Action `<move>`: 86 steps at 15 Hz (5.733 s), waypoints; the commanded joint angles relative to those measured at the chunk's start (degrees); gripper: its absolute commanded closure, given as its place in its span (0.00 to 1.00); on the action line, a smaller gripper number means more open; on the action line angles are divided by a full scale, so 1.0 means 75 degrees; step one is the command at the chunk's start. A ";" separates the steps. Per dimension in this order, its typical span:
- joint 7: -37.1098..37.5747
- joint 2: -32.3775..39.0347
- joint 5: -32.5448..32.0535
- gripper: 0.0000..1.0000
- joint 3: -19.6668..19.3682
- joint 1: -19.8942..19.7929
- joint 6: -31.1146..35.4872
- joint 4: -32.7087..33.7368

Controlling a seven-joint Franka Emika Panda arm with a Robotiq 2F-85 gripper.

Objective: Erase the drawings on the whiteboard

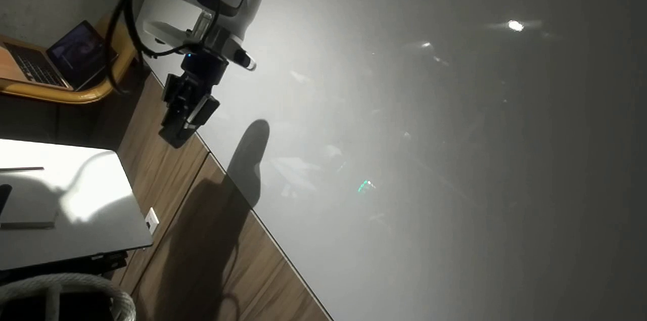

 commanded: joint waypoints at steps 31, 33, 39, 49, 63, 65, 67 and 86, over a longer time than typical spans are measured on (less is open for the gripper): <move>-0.0672 0.2593 0.1182 0.14 0.0106 0.0015 0.0643 -0.0436; -0.0709 0.2693 0.1209 0.14 0.0103 0.0006 0.0625 -0.0368; -0.0643 0.2854 0.1050 0.20 0.0102 0.0070 0.0622 -0.0200; -0.0428 0.2739 0.0511 0.23 0.0175 0.0527 0.0678 -0.0285; -0.0191 0.2803 0.0094 0.22 0.0199 0.0553 0.0746 -0.0280; -0.0191 0.2749 0.0135 0.21 0.0273 0.0588 0.0748 -0.0321; -0.0166 0.2739 0.0150 0.20 0.0344 0.0633 0.0753 -0.0340; -0.0530 -0.1761 0.0392 0.00 0.0708 0.0939 -0.0337 -0.0651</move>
